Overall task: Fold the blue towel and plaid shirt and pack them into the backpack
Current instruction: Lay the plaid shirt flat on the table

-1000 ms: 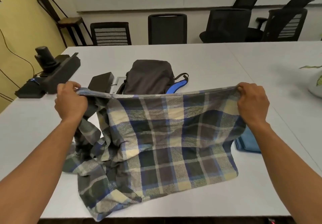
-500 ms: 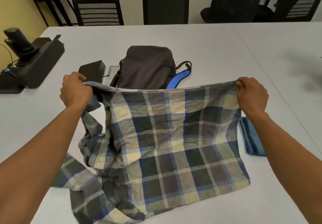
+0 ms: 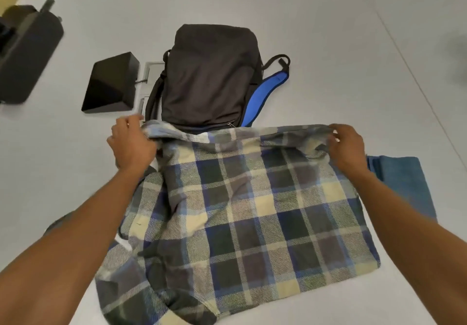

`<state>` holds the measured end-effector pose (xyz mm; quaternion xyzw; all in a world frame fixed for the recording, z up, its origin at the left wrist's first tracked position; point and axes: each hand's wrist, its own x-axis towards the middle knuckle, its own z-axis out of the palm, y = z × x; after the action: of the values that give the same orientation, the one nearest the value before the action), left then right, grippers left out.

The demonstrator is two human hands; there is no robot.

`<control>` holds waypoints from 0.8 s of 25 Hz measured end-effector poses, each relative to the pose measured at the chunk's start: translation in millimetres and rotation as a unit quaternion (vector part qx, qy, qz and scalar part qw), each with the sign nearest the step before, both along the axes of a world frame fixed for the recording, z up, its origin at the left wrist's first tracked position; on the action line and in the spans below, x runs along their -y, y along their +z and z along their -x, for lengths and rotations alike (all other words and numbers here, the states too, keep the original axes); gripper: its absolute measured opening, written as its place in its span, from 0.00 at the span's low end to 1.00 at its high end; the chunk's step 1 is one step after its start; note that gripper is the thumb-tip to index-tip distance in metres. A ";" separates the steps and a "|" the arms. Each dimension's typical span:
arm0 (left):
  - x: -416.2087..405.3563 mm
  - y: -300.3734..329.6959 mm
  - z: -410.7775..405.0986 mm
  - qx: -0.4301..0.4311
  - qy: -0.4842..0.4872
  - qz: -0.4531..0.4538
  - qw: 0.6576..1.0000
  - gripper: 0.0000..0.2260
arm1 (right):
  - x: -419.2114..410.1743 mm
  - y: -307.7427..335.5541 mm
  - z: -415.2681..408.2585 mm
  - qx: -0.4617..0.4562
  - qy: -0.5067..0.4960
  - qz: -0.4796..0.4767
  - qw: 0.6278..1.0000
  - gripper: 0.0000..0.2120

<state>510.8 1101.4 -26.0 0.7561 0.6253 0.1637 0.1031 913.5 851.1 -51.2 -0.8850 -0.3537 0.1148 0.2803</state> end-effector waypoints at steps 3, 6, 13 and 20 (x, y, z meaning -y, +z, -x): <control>43.4 -35.5 8.7 -0.054 -0.058 -0.075 0.994 0.29 | 27.6 -30.1 24.7 -0.031 0.058 0.042 0.997 0.21; 99.0 -67.3 20.2 -0.057 -0.122 -0.106 0.985 0.28 | 71.1 -58.2 49.5 -0.013 0.051 0.118 0.992 0.26; 240.7 -125.3 49.1 -0.073 -0.324 0.011 0.943 0.24 | 185.1 -95.2 91.6 0.010 -0.097 0.183 0.978 0.19; 290.4 -152.8 82.5 -0.222 -0.414 0.105 0.876 0.33 | 242.2 -109.6 108.7 0.020 -0.060 0.220 0.973 0.23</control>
<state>428.4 811.0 -178.8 0.9472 0.2748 -0.1327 0.0987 804.8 608.9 -160.8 -0.9467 -0.2715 0.1551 0.0775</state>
